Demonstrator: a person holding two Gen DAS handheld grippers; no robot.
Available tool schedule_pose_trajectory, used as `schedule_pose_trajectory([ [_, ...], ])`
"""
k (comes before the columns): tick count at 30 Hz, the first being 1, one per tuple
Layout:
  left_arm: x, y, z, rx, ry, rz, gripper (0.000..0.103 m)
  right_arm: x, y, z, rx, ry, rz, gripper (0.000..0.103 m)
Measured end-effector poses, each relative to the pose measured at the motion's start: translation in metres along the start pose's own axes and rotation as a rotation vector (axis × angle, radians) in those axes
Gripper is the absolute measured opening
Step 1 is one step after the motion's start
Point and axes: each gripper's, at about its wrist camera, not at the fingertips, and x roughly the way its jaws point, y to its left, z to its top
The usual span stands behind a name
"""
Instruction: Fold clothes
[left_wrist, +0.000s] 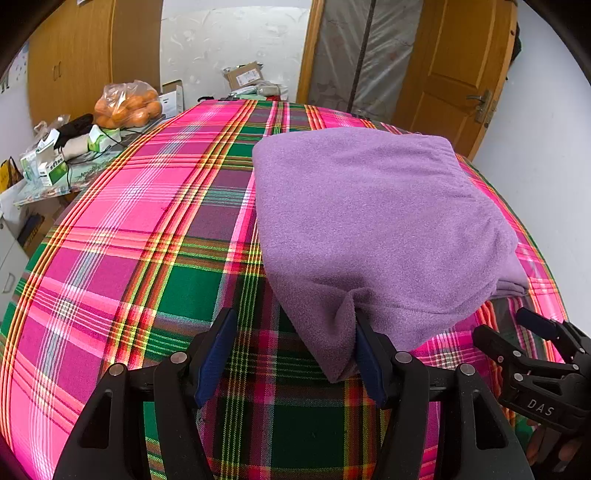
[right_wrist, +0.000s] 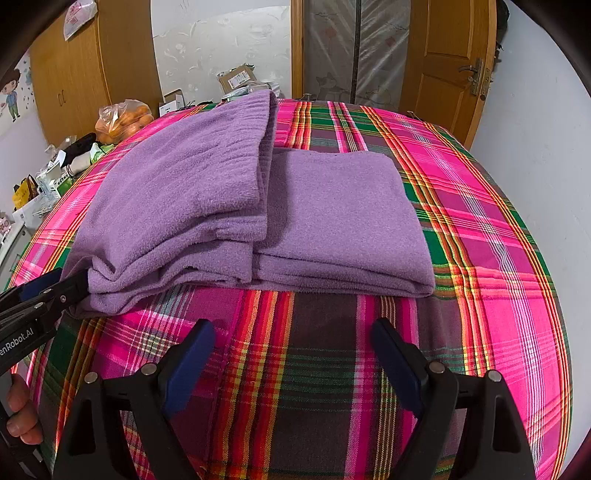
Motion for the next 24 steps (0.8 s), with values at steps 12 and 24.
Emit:
schedule_pose_trajectory([
  [12, 0.0008, -0.001, 0.0005, 0.001, 0.0, 0.001, 0.064, 0.0003, -0.0002, 0.0001, 0.0, 0.0, 0.0, 0.087],
  [24, 0.0015, -0.0019, -0.0002, 0.006, 0.001, 0.008, 0.064, 0.0001, -0.0002, -0.0001, 0.0, 0.0, 0.0, 0.087],
])
